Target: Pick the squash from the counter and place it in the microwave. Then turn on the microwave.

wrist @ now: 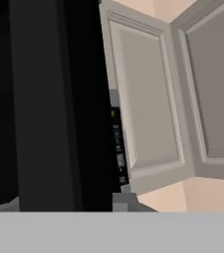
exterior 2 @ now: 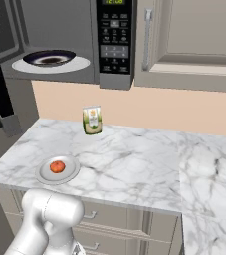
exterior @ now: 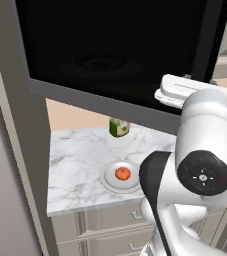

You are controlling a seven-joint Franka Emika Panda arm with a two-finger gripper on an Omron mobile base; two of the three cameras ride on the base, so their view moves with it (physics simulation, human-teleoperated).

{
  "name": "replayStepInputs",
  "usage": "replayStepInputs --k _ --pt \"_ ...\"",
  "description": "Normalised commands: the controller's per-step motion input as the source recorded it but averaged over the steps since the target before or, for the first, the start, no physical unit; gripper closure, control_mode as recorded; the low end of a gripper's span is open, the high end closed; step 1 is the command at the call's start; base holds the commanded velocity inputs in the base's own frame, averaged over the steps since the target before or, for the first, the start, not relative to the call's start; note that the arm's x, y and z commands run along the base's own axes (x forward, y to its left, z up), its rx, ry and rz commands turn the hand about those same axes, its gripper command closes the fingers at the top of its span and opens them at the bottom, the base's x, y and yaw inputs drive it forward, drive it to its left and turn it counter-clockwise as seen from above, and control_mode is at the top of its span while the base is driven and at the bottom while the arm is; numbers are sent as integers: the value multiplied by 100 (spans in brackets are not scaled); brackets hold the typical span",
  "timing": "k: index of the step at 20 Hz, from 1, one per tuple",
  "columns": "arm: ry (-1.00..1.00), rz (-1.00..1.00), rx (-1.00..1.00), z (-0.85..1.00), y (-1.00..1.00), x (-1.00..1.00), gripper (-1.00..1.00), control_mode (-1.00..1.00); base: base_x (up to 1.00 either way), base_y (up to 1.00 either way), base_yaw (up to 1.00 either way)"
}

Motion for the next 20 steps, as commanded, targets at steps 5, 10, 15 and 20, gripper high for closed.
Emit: replayStepInputs --k 5,10,15,20 --pt "-8 -2 0 0 0 -64 100 -100 0 0 0" --pt "-6 -2 0 0 0 -57 100 -100 0 0 0" --pt "-2 -2 0 0 10 -34 -100 -100 0 0 0" --pt "0 -4 0 0 16 -11 -100 -100 0 0 0"
